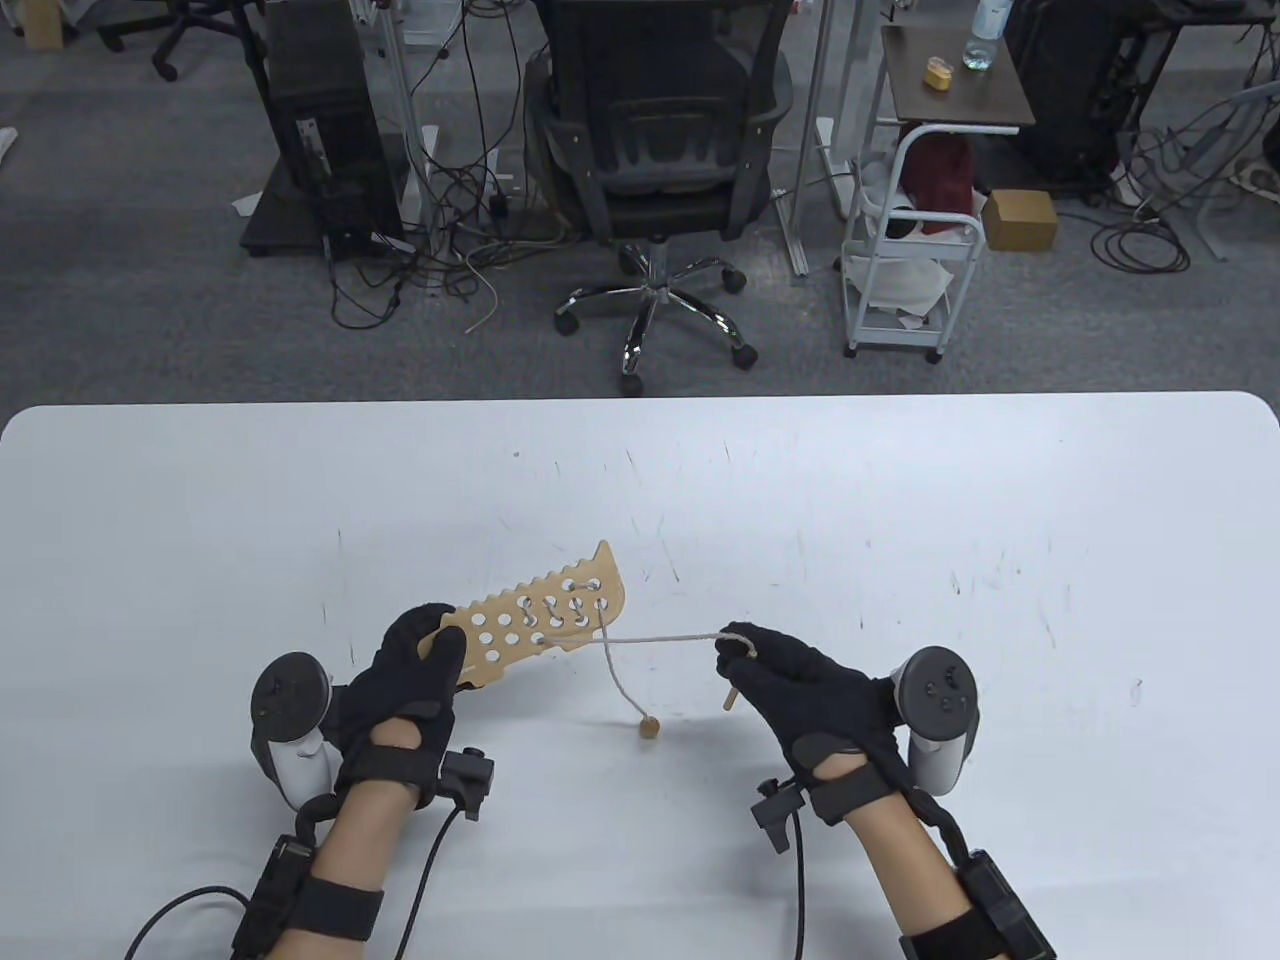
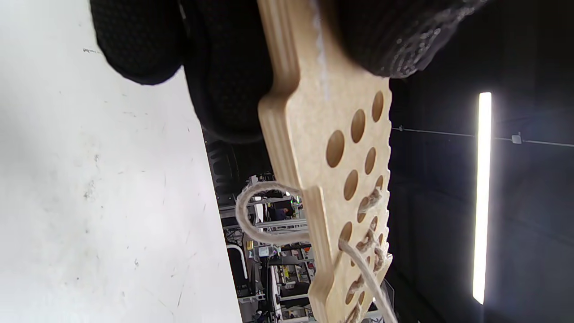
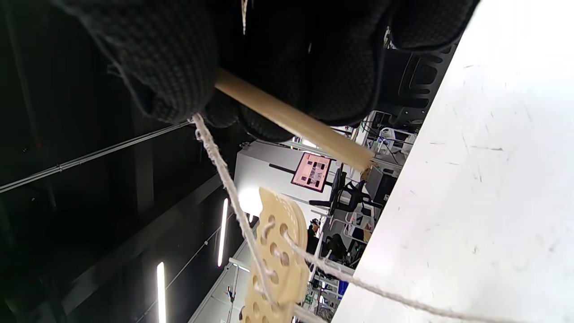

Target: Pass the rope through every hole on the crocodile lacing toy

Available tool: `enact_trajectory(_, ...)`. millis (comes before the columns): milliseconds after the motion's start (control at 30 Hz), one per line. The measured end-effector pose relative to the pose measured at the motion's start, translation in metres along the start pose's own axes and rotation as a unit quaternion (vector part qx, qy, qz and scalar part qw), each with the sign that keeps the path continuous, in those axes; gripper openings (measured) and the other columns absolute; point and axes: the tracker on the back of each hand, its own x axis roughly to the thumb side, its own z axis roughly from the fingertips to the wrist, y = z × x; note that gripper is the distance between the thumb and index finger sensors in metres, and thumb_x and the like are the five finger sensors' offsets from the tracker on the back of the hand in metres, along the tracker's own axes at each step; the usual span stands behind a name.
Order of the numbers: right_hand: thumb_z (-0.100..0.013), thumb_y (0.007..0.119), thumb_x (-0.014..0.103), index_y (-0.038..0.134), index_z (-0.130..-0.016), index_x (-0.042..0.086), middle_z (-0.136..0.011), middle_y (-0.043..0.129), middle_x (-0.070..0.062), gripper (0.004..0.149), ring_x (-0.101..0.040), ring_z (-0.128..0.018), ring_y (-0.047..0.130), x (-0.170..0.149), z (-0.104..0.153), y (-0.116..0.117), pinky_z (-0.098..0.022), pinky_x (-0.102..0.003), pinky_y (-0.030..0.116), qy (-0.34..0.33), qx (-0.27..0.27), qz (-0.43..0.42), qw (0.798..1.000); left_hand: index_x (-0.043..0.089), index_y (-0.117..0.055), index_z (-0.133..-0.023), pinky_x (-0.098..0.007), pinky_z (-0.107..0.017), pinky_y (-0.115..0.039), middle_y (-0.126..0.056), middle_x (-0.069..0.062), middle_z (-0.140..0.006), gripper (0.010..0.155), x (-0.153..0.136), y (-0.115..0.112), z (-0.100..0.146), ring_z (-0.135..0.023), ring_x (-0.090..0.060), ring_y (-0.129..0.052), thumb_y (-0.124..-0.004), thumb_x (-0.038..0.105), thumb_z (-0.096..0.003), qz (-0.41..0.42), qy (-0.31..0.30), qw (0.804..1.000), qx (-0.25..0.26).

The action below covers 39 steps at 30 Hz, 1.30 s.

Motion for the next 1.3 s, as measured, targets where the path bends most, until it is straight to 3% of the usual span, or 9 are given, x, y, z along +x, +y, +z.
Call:
enact_trajectory(900, -0.043, 0.091, 0.035, 0.091, -0.082, 0.024, -0.076, 0.097, -0.007, 0.040, -0.037, -0.072, 0.090, 0.003, -0.004, -0.034, -0.061, -0.063, 0.061, -0.006, -0.064, -0.015, 0.998, 0.027, -0.069, -0.090, -0.044, -0.056, -0.079, -0.090, 0.004, -0.077, 0.053, -0.027, 0.035, -0.014, -0.053, -0.019, -0.101, -0.080, 0.046, -0.0419, 0.016, 0.048, 0.996, 0.080)
enact_trajectory(1167, -0.045, 0.089, 0.035, 0.090, -0.084, 0.022, -0.083, 0.091, -0.009, 0.042, -0.038, -0.078, 0.083, 0.008, -0.003, -0.030, -0.062, -0.063, 0.057, -0.021, -0.058, -0.004, 0.998, 0.026, -0.070, -0.090, -0.044, -0.055, -0.079, -0.091, 0.004, -0.076, 0.053, -0.025, 0.030, -0.013, -0.052, -0.020, -0.102, -0.080, 0.046, -0.0413, 0.010, 0.049, 0.996, 0.076)
enact_trajectory(1300, -0.044, 0.089, 0.035, 0.089, -0.085, 0.022, -0.079, 0.092, -0.007, 0.043, -0.037, -0.074, 0.085, 0.012, -0.001, -0.026, -0.061, -0.061, 0.060, -0.033, -0.055, 0.008, 0.998, 0.026, -0.071, -0.090, -0.044, -0.055, -0.079, -0.091, 0.003, -0.075, 0.053, -0.021, 0.024, -0.012, -0.052, -0.020, -0.102, -0.080, 0.046, -0.0410, 0.009, 0.043, 0.997, 0.063)
